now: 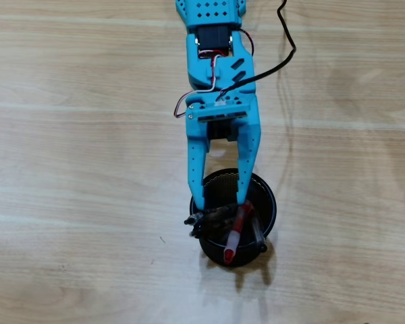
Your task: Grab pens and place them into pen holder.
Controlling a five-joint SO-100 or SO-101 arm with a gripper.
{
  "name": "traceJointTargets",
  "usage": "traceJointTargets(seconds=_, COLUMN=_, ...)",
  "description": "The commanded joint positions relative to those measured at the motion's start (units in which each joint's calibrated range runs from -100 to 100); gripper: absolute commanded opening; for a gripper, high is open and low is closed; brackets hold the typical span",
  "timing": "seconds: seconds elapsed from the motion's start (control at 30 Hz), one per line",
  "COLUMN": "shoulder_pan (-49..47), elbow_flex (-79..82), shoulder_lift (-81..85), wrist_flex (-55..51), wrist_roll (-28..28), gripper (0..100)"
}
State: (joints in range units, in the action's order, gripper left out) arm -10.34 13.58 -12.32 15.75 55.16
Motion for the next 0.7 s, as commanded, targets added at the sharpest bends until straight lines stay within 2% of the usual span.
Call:
traceJointTargets(seconds=0.0, shoulder_pan=-0.77, elbow_flex=-2.72, shoulder_lift=2.68, wrist_flex=0.69, wrist_roll=0.28, gripper=18)
traceJointTargets(seconds=0.2, shoulder_pan=0.05, elbow_flex=8.05, shoulder_lift=15.50, wrist_flex=0.33, wrist_roll=-3.23, gripper=3)
traceJointTargets(seconds=0.4, shoulder_pan=1.33, elbow_flex=24.43, shoulder_lift=31.89, wrist_flex=0.33, wrist_roll=-8.93, gripper=2)
traceJointTargets(seconds=0.5, shoulder_pan=1.60, elbow_flex=33.75, shoulder_lift=41.07, wrist_flex=0.33, wrist_roll=-13.38, gripper=2)
traceJointTargets(seconds=0.67, shoulder_pan=1.33, elbow_flex=57.65, shoulder_lift=62.89, wrist_flex=0.33, wrist_roll=-26.21, gripper=2)
